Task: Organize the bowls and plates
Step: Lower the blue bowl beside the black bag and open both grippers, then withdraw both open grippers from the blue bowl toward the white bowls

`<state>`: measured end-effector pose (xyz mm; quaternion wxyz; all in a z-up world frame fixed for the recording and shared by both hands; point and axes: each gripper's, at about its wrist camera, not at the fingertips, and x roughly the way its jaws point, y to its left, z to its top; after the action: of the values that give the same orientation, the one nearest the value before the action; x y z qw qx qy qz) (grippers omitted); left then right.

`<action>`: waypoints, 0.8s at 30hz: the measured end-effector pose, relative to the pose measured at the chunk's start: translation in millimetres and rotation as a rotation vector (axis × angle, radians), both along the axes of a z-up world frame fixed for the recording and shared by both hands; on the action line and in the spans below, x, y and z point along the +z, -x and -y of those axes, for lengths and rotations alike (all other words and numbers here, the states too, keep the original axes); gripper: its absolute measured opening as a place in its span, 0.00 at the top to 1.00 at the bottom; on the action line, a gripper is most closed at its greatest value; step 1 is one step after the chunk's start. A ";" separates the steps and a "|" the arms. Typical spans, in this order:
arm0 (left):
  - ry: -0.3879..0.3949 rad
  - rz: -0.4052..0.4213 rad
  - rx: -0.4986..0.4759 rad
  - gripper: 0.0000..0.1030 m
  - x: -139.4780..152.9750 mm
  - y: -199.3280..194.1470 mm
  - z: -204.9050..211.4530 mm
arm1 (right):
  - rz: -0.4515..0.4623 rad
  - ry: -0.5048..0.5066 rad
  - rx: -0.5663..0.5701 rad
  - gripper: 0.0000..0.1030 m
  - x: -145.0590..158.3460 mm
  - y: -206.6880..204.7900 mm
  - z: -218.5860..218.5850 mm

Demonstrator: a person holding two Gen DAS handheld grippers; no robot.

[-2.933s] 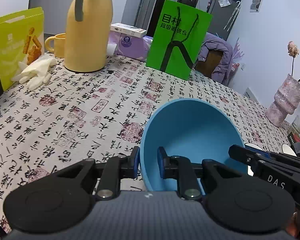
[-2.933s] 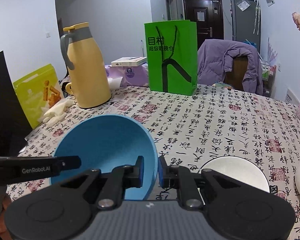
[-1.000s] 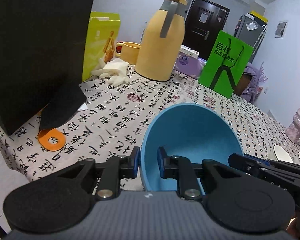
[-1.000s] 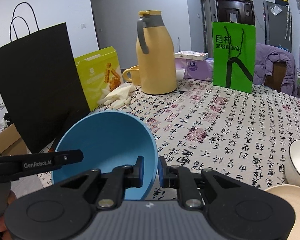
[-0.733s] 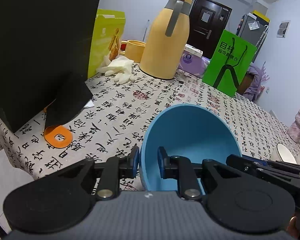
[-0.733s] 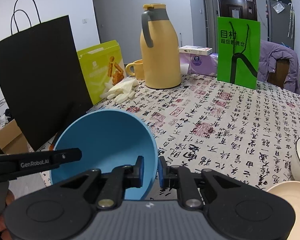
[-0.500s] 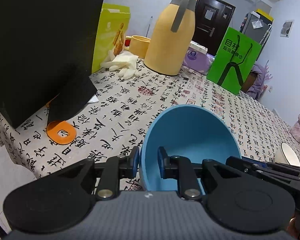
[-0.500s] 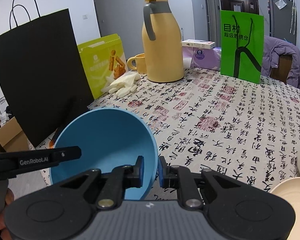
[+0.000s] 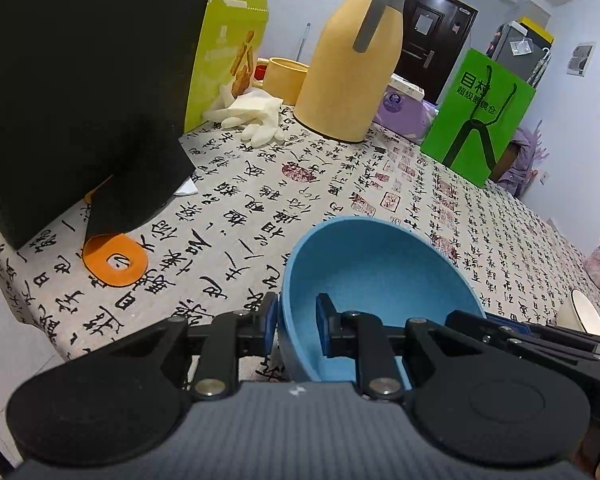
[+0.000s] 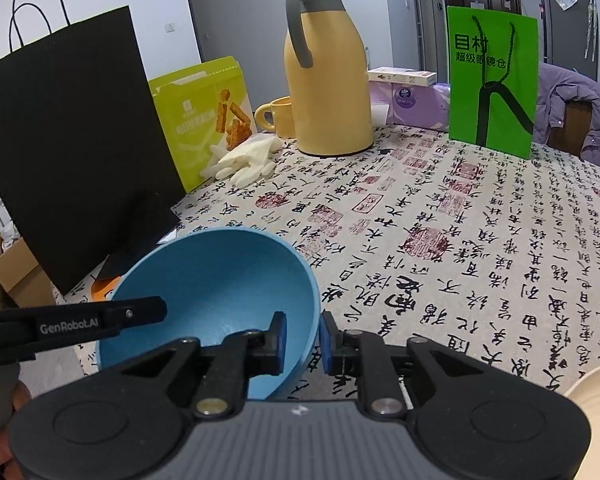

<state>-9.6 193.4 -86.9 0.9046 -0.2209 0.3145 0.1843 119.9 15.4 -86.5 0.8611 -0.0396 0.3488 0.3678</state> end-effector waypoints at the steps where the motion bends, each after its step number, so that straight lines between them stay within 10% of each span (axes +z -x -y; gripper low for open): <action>1: 0.001 -0.001 0.001 0.79 -0.8 -0.7 -0.6 | -0.010 -0.004 0.001 0.80 -1.3 -1.3 -0.7; 4: 0.002 0.009 -0.001 0.73 -2.7 -2.3 -2.6 | -0.020 -0.015 0.007 0.79 -3.9 -3.7 -2.1; 15: -0.104 0.142 0.045 0.00 13.5 11.8 -11.3 | 0.062 -0.119 0.003 0.11 13.2 4.8 23.8; 24: -0.130 0.212 0.035 0.00 19.9 23.9 -11.2 | 0.090 -0.124 -0.032 0.00 14.6 9.7 35.2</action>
<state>-33.4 204.6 -67.0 0.9419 -0.1855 0.2003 0.1958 110.2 -19.8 -71.9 0.8825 0.0031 0.2870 0.3726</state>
